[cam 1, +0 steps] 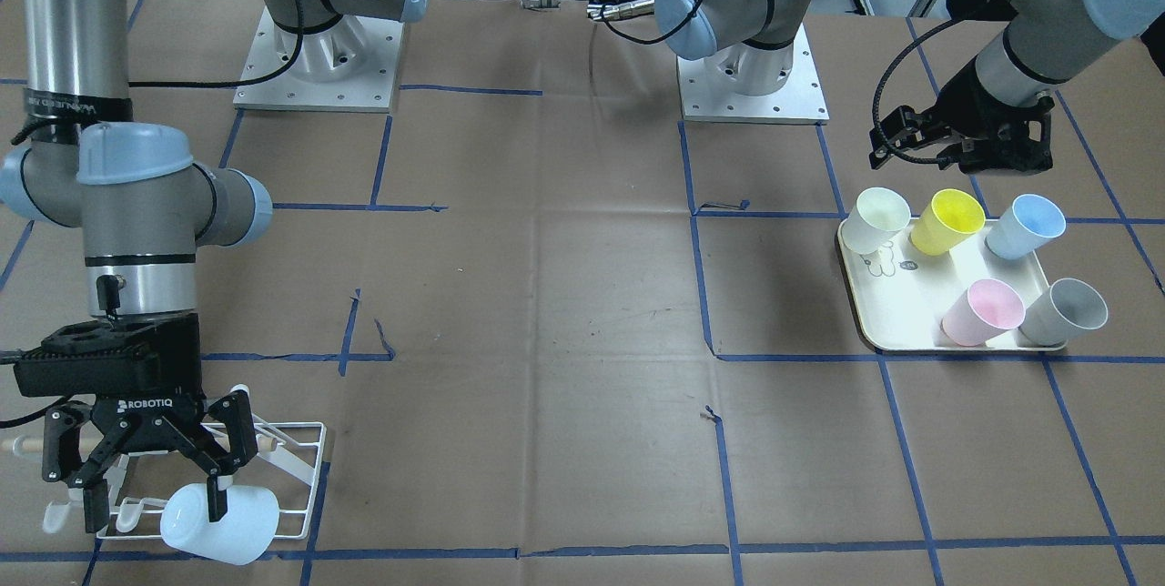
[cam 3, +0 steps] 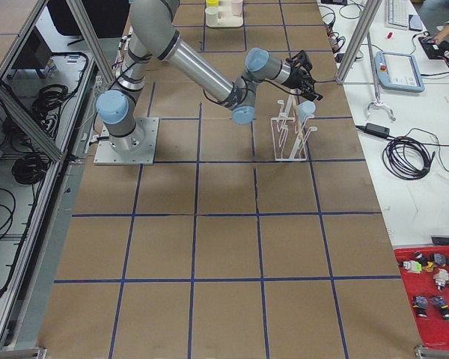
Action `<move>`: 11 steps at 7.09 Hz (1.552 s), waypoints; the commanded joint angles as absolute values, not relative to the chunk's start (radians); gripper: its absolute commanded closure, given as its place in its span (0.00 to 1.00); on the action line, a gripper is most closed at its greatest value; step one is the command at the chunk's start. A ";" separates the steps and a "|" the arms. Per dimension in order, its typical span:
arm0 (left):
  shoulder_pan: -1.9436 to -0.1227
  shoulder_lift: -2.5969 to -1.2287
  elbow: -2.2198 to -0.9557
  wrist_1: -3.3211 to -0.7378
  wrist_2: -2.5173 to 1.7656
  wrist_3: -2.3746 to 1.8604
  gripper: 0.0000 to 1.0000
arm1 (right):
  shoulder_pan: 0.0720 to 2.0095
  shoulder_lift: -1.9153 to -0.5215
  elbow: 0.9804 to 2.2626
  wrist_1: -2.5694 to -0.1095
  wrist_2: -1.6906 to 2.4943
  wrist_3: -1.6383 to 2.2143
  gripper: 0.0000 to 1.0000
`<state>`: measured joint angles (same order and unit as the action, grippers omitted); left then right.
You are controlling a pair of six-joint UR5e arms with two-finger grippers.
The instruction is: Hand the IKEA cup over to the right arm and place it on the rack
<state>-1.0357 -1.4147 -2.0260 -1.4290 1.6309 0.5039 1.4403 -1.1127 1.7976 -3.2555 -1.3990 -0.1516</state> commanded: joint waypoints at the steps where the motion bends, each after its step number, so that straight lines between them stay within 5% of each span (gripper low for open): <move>1: -1.032 -1.414 -2.153 -1.277 1.661 0.532 0.04 | 1.480 -1.201 1.802 -3.090 -1.391 -0.108 0.00; 4: -1.029 -1.456 -2.304 -1.058 1.661 0.534 0.04 | 1.572 -1.307 1.796 -2.825 -1.391 0.080 0.00; 7: -1.032 -1.523 -2.321 -1.008 1.667 0.555 0.07 | 1.644 -1.338 1.801 -2.790 -1.384 0.348 0.00; 8: -1.032 -1.511 -2.318 -1.011 1.669 0.563 0.20 | 1.658 -1.338 1.804 -2.795 -1.382 0.467 0.00; 10: -1.032 -1.512 -2.313 -1.009 1.721 0.575 0.81 | 1.710 -1.329 1.804 -2.801 -1.382 0.654 0.00; 11: -1.032 -1.516 -2.313 -1.009 1.723 0.575 1.00 | 1.718 -1.330 1.804 -2.801 -1.382 0.726 0.00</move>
<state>-1.0323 -1.5132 -2.3145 -1.0099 1.7086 0.5734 1.7002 -1.3313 1.8040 -2.7999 -1.3822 0.6272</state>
